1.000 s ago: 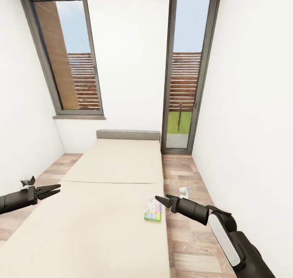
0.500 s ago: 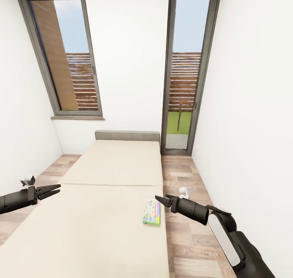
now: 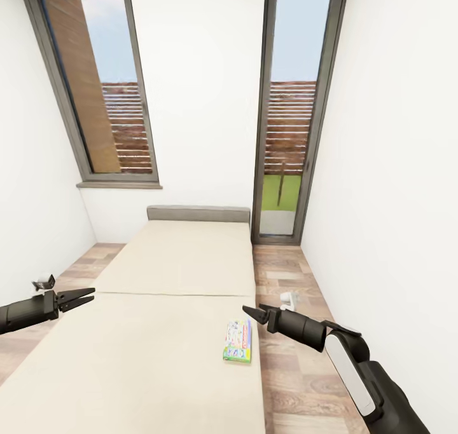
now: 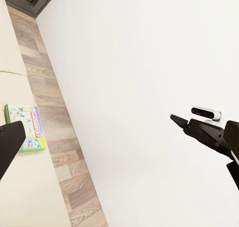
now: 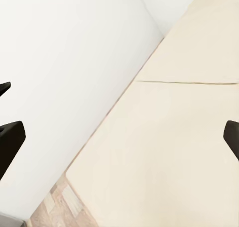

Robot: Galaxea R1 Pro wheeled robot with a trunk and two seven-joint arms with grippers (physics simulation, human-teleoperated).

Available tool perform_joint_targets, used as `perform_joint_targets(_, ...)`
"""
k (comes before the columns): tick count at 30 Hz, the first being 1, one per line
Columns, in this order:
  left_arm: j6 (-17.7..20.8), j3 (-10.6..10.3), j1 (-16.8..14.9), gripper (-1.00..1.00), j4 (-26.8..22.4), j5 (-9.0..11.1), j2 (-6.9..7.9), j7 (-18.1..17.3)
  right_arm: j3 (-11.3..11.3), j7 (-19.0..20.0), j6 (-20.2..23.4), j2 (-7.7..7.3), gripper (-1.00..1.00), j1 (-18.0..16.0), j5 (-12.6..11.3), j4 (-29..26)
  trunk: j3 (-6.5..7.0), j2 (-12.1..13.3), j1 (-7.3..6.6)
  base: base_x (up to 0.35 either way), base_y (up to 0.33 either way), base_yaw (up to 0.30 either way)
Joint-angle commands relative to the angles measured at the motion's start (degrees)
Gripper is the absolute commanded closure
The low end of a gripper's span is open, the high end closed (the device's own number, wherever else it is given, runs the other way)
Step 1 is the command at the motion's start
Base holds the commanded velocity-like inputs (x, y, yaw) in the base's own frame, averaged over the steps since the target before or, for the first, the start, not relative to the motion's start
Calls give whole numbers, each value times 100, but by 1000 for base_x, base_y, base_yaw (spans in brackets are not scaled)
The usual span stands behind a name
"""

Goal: Put all the toys in the child's room - the three board games (two on the bed and one on the table), the two jigsaw puzzles on the table, and the tennis ball on the table - inside the toy box on the table in the child's room.

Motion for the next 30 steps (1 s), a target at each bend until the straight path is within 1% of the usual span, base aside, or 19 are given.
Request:
perform_joint_targets(1, 61, -1, -5, -100, -1, -5, 1, -23, 3, -10, 38, -3, -100, -6, -40, -1, -14, -13, 5, 122, 0, 0)
perform_joint_targets(11, 57, -4, -4, -100, -1, 0, 1, -23, 3, -2, 40, -3, -100, -6, -35, 6, -14, -13, 5, 115, 0, 0)
perform_joint_targets(18, 56, -4, -4, -100, -1, -3, 1, -23, 3, -2, 41, -3, -100, -6, -35, 11, -14, -13, 5, 27, 4, 0)
perform_joint_targets(30, 53, -4, -4, -100, -1, -5, 1, -23, 3, -2, 41, -3, -100, -6, -32, 17, -14, -13, 5, 38, 49, 0)
